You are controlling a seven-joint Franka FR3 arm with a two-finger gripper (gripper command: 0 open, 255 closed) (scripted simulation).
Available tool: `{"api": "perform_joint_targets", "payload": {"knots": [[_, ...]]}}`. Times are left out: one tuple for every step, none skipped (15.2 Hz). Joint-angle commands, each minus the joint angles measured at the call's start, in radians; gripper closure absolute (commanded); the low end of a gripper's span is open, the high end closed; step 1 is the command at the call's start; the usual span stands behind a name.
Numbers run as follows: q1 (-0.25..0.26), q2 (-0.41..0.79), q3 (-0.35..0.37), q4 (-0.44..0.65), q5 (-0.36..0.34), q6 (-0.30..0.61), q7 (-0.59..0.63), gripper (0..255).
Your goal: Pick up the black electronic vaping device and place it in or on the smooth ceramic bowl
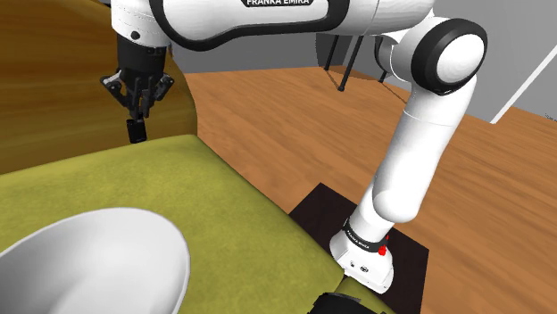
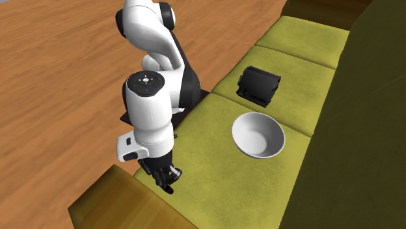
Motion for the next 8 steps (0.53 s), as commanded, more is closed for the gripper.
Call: {"api": "perform_joint_targets", "payload": {"knots": [[-0.001, -0.004, 0.0, 0.024, 0.005, -0.027, -0.007, 255], [0.0, -0.003, 0.001, 0.038, 0.005, -0.04, -0.008, 255], [0.001, -0.002, 0.001, 0.053, 0.005, -0.054, -0.009, 255], [0.002, -0.001, 0.002, 0.068, 0.005, -0.068, -0.01, 255], [0.003, 0.001, 0.002, 0.083, 0.004, -0.082, -0.011, 255], [0.004, 0.003, 0.003, 0.099, 0.004, -0.096, -0.012, 255], [0.005, 0.005, 0.003, 0.115, 0.003, -0.11, -0.013, 255], [0.007, 0.008, 0.004, 0.131, 0.002, -0.124, -0.013, 255]]}}
